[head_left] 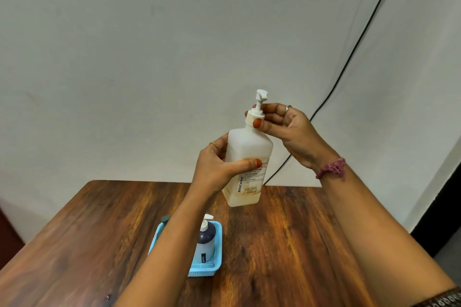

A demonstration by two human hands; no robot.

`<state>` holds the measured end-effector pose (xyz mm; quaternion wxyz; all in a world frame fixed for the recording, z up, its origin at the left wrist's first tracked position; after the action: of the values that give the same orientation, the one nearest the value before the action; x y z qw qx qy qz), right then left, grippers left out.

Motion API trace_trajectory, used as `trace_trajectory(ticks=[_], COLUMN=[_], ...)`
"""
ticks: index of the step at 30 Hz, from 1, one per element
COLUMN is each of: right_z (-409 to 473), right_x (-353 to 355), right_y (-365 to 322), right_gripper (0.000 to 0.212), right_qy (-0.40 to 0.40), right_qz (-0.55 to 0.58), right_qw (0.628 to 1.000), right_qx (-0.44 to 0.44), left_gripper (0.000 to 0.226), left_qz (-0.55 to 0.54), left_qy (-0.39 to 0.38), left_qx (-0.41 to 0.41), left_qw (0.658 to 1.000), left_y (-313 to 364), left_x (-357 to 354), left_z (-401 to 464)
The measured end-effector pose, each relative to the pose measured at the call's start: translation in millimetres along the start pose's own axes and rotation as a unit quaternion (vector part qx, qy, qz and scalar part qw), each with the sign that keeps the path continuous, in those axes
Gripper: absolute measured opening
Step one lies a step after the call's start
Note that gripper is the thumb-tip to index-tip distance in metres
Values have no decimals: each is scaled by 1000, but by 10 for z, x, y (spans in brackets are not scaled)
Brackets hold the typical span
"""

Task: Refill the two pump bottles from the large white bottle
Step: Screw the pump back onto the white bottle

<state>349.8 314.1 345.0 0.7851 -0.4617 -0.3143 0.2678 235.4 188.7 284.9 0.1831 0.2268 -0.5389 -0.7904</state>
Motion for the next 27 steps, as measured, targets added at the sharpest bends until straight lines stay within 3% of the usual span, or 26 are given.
trace_trajectory(ticks=[17, 20, 23, 27], right_z=[-8, -9, -32, -19], right_x=[3, 32, 44, -10], right_y=[19, 9, -12, 31], right_gripper=[46, 57, 50, 50], right_qy=[2, -31, -62, 19], right_qz=[-64, -63, -72, -113], right_qw=[998, 997, 996, 993], right_qx=[-2, -10, 1, -3], left_gripper=[69, 70, 68, 68], left_qz=[22, 20, 20, 34], left_qy=[-4, -5, -3, 0], left_qx=[-5, -1, -2, -10], left_qw=[1000, 1000, 1000, 999], left_y=[-8, -15, -14, -27], left_x=[-22, -16, -6, -15], left_z=[44, 42, 41, 43])
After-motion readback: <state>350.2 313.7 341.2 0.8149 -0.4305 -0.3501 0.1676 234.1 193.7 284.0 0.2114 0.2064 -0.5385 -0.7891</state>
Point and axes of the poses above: each hand's wrist, its own z-axis towards the middle knuckle, its own x-axis out of the back of the hand, y = z × x, the point moved 2 cm from there along z, towards the middle knuckle, and after that the axes turned 12 degrees about -z, right-handed, at the moved point
